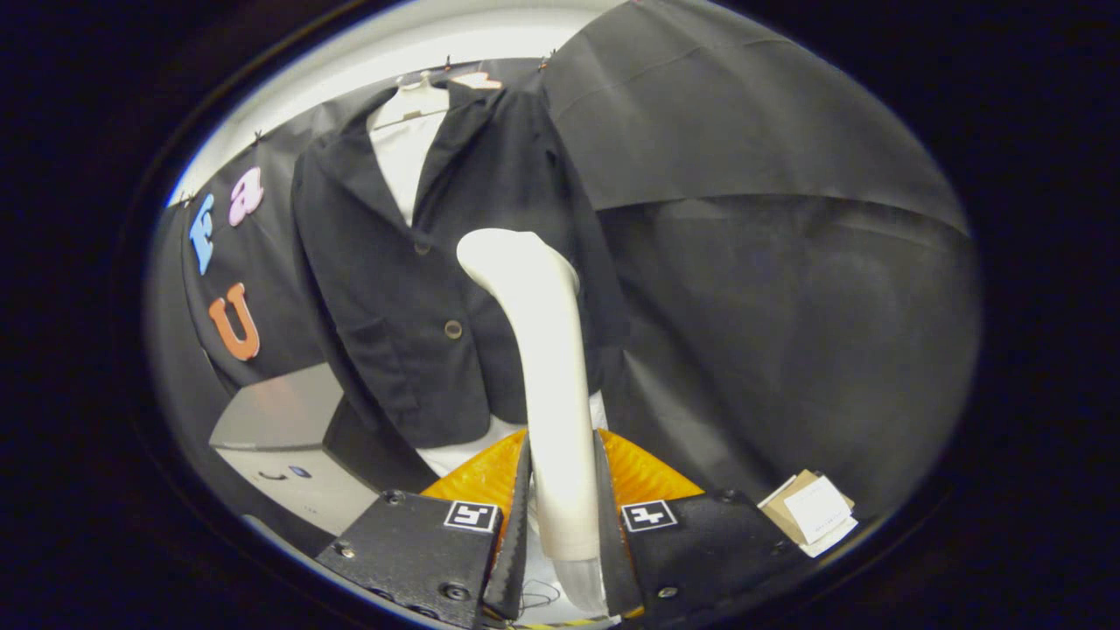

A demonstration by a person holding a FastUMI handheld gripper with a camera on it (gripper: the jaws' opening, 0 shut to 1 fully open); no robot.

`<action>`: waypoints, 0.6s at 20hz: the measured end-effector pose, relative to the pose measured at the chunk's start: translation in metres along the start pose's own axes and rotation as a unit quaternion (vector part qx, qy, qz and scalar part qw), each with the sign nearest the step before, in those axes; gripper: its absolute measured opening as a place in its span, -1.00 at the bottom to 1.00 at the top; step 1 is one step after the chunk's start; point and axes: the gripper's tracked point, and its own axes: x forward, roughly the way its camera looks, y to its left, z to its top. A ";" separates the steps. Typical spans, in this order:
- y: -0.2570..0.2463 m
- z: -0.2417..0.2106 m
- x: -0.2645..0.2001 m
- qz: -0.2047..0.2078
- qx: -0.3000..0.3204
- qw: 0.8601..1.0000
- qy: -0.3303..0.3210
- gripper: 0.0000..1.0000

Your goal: Iron the clothes twice with a garment steamer, once on the left side and once on the right side.

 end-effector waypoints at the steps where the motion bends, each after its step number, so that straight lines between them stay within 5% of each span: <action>1: -0.001 0.014 -0.001 0.004 0.004 1.000 -0.010 -0.24; 12: 0.007 0.170 0.005 0.060 0.038 0.990 -0.118 -0.23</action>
